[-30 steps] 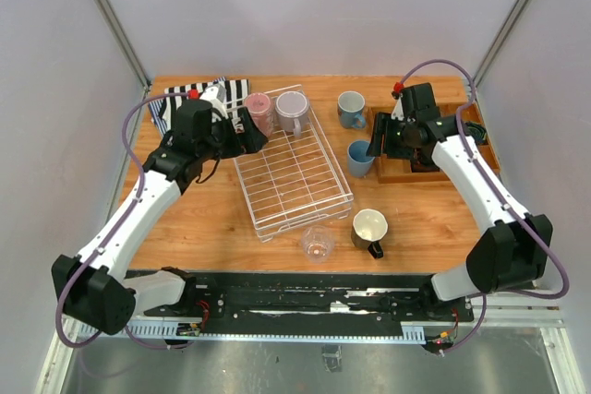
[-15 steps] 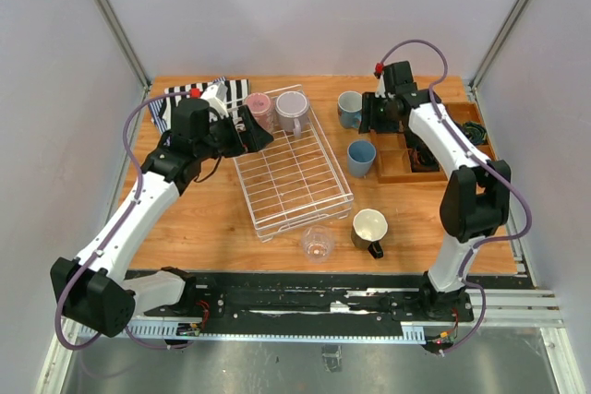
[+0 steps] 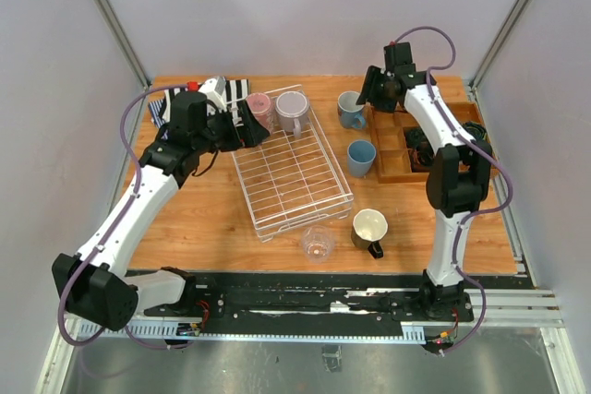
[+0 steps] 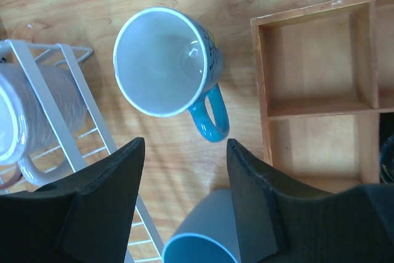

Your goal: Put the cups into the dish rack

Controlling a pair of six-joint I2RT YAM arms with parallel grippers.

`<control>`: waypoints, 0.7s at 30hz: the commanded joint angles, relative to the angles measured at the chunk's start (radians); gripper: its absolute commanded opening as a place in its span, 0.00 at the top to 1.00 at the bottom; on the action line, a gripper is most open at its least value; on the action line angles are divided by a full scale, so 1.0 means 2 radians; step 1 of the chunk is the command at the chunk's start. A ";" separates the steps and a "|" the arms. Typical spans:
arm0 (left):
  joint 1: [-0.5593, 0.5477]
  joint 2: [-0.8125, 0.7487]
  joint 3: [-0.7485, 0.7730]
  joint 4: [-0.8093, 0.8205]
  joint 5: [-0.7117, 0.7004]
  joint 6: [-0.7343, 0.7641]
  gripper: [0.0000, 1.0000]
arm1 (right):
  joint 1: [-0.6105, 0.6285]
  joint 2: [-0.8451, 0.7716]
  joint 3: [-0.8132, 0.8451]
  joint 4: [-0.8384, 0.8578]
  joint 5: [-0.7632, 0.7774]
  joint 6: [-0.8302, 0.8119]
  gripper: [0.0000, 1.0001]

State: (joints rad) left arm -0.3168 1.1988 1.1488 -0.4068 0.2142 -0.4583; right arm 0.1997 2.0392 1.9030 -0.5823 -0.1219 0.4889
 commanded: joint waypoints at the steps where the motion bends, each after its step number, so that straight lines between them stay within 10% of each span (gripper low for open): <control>1: 0.007 0.011 0.025 -0.008 -0.001 0.018 0.00 | -0.003 0.037 0.036 -0.010 0.009 0.056 0.45; 21: 0.029 0.026 0.037 -0.029 -0.012 0.042 0.00 | -0.005 0.100 0.065 0.039 0.020 0.137 0.58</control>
State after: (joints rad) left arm -0.2684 1.2465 1.1969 -0.4599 0.1917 -0.3954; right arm 0.1997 2.2040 1.9953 -0.5201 -0.1040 0.7265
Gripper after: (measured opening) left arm 0.994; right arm 0.433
